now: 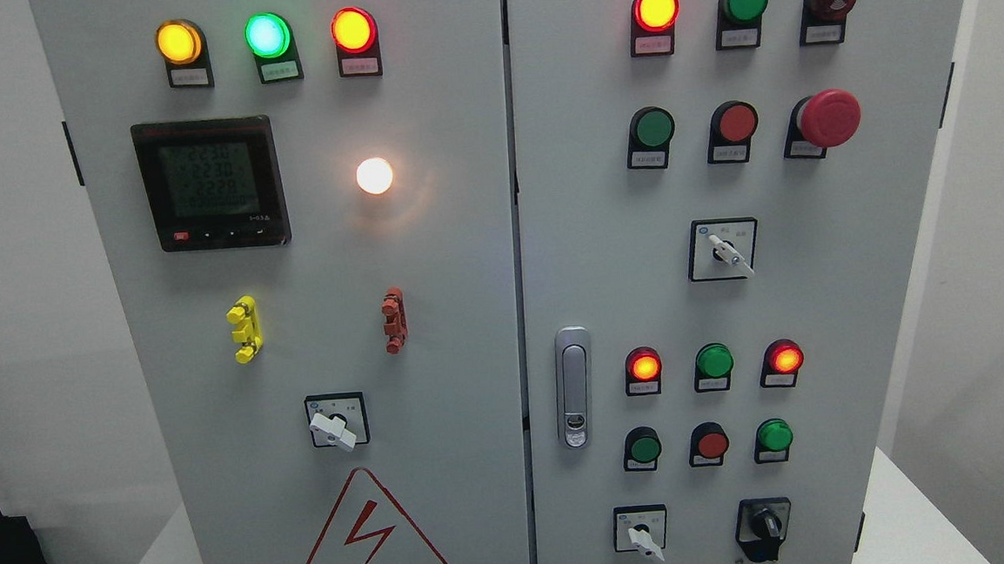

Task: Trip black knob to open circuit

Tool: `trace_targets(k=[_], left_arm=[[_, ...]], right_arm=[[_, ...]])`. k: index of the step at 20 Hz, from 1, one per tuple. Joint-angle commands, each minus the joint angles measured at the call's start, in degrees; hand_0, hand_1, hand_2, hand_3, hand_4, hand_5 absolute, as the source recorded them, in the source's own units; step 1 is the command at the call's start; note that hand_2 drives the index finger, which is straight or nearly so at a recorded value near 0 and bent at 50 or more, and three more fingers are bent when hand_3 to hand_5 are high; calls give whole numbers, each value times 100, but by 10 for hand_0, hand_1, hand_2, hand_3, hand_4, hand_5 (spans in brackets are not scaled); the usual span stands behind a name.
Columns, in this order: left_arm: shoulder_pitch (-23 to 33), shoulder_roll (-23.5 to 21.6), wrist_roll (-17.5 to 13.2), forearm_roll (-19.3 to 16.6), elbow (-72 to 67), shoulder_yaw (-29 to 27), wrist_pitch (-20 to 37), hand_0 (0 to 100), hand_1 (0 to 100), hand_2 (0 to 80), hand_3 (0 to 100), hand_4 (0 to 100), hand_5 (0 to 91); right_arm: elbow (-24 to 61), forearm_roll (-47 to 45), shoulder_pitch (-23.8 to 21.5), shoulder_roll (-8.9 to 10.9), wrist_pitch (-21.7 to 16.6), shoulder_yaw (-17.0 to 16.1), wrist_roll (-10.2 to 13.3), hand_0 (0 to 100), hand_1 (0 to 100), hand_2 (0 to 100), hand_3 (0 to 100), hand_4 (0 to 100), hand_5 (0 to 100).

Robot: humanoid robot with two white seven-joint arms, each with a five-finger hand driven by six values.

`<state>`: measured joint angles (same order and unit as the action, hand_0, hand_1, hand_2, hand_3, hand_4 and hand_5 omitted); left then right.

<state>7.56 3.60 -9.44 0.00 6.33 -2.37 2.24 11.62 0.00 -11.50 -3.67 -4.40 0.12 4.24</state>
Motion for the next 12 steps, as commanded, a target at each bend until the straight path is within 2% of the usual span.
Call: trace_targets(k=[1, 7, 10, 12], left_arm=[[0, 0, 4, -132, 0, 0, 4, 120, 389, 0, 0, 0, 0], [0, 0, 4, -132, 0, 0, -4, 120, 389, 0, 0, 0, 0], [0, 0, 4, -132, 0, 0, -4, 120, 389, 0, 0, 0, 0], [0, 0, 4, -132, 0, 0, 4, 120, 389, 0, 0, 0, 0]], right_arm=[[51, -123, -1, -19, -26, 85, -38, 0, 35, 0, 0, 0, 0], [156, -114, -1, -11, -211, 76, -46, 0, 28, 0, 0, 0, 0], [498, -114, -27, -2, -211, 50, -46, 0, 24, 0, 0, 0, 0], [876, -106, -54, -2, -202, -116, -46, 0, 19, 0, 0, 0, 0]])
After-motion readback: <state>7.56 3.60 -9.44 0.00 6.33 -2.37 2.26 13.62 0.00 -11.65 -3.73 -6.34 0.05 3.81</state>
